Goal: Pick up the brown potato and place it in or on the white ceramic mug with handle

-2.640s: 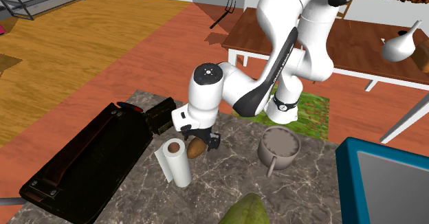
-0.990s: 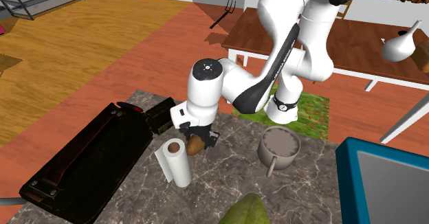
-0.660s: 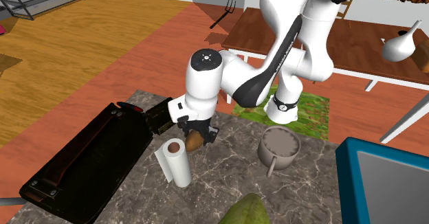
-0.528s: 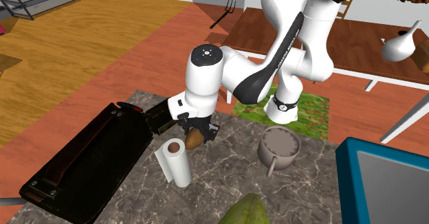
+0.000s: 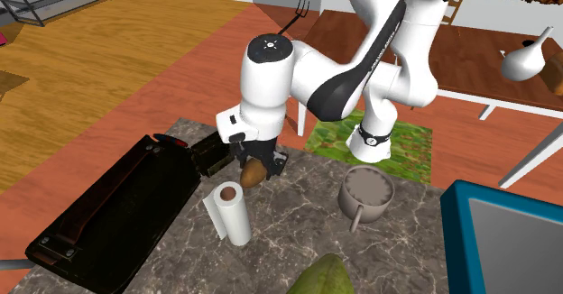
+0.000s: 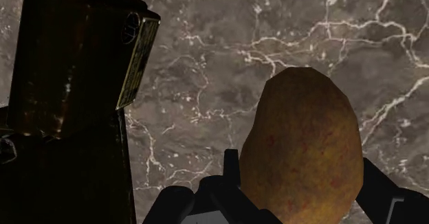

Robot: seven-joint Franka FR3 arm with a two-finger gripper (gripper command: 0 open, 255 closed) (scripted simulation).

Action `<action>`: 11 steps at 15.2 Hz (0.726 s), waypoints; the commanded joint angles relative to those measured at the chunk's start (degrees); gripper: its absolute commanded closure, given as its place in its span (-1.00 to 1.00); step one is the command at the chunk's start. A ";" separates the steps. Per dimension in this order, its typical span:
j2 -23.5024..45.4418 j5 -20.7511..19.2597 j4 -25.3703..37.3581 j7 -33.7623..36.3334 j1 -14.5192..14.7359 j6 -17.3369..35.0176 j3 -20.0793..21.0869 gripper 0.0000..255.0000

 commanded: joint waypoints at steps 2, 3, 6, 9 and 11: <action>-1.03 -0.08 1.36 -0.06 0.08 -2.40 0.20 1.00; -1.30 -0.08 1.89 -0.11 0.10 -3.18 0.25 1.00; -2.01 -0.06 3.52 -0.29 0.16 -5.51 0.41 1.00; -2.61 -0.01 5.26 -0.48 0.23 -7.82 0.57 1.00; -2.94 0.03 6.48 -0.62 0.27 -9.36 0.67 1.00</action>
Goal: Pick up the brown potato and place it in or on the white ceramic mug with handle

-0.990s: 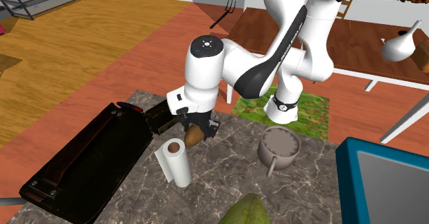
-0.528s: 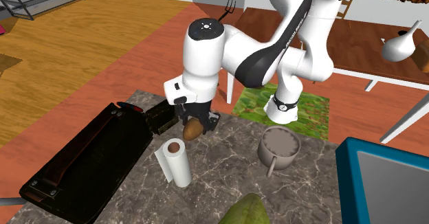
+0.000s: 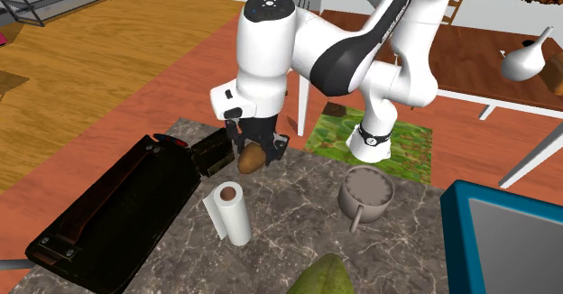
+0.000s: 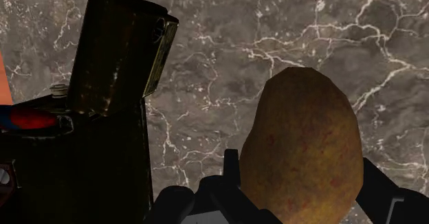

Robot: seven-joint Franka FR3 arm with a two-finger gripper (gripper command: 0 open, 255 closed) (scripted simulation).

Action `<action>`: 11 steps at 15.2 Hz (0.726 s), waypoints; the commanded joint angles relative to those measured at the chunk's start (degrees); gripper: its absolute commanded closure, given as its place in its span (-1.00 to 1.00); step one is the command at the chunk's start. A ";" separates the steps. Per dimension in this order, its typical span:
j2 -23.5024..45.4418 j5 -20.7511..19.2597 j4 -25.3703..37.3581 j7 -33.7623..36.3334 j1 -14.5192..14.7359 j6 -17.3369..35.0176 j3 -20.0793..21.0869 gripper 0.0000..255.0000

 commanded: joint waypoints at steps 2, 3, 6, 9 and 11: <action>-1.79 -0.39 -0.51 1.36 0.45 -1.47 0.94 1.00; -3.34 -0.77 -2.02 2.78 0.82 -1.70 1.80 1.00; -7.74 -1.42 -6.17 6.93 1.92 -2.58 4.50 1.00; -11.73 -1.41 -9.76 10.94 3.06 -3.66 7.40 1.00; -14.16 -1.08 -11.83 13.56 3.91 -4.48 9.39 1.00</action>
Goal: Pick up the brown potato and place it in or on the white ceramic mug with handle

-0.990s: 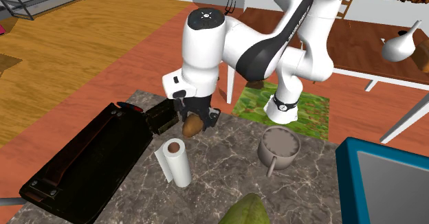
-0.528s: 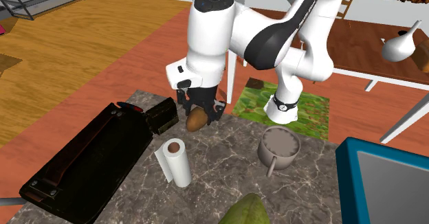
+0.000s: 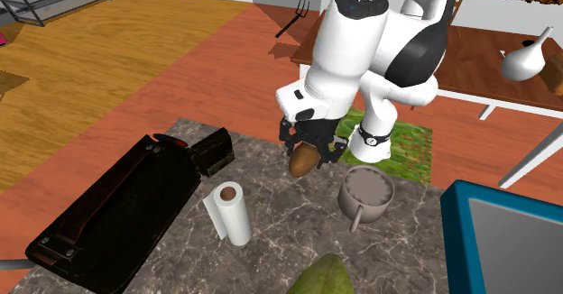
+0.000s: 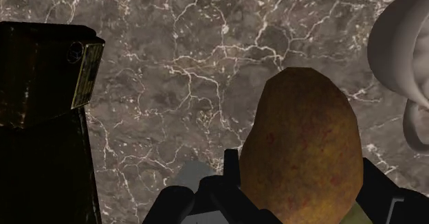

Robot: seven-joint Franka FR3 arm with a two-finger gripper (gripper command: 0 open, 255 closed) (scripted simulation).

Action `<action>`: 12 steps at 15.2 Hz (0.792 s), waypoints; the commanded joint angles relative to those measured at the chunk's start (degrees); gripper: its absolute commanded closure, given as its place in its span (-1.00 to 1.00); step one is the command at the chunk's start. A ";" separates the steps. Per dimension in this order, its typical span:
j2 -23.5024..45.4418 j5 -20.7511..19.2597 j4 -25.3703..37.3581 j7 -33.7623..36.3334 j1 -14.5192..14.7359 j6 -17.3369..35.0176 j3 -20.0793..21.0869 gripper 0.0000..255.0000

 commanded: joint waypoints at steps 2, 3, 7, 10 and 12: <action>-3.32 0.71 -2.86 3.98 1.34 -1.15 3.01 1.00; -4.36 1.08 -3.68 5.27 1.84 -1.59 4.04 1.00; -7.94 3.01 -6.30 10.46 4.05 -3.43 8.30 1.00; -9.98 4.85 -7.56 14.38 5.88 -4.78 11.60 1.00; -10.64 5.75 -8.66 16.32 6.77 -4.61 13.16 1.00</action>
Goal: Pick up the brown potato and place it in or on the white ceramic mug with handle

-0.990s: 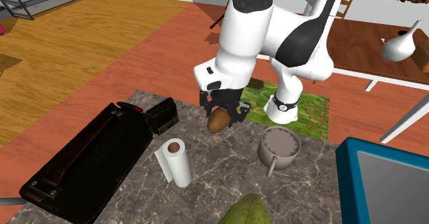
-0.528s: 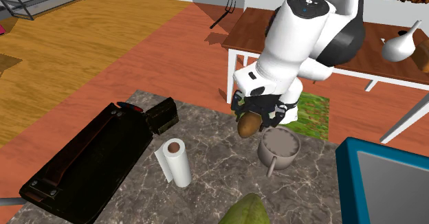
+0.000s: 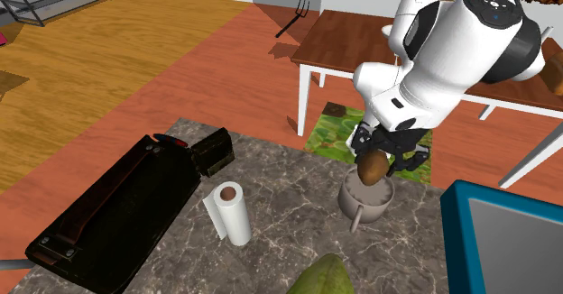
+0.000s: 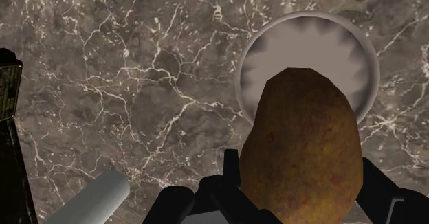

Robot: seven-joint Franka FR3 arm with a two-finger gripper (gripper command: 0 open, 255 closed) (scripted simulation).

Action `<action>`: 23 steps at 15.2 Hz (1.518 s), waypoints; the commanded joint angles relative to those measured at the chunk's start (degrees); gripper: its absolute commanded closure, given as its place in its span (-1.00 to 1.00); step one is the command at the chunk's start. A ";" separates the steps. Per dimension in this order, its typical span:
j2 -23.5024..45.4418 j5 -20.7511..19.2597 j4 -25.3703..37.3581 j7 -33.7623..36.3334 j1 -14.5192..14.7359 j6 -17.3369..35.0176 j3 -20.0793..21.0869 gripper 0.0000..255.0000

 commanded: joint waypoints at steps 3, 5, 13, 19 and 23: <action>-0.02 0.32 -2.56 1.30 0.38 2.39 0.74 1.00; 0.28 0.24 -3.89 1.52 0.37 4.01 0.75 1.00; 2.14 -0.20 -8.80 2.50 0.22 10.71 0.86 1.00; 2.24 -0.22 -8.99 2.54 0.22 11.00 0.87 1.00; 2.24 -0.22 -8.99 2.54 0.22 11.00 0.87 -1.00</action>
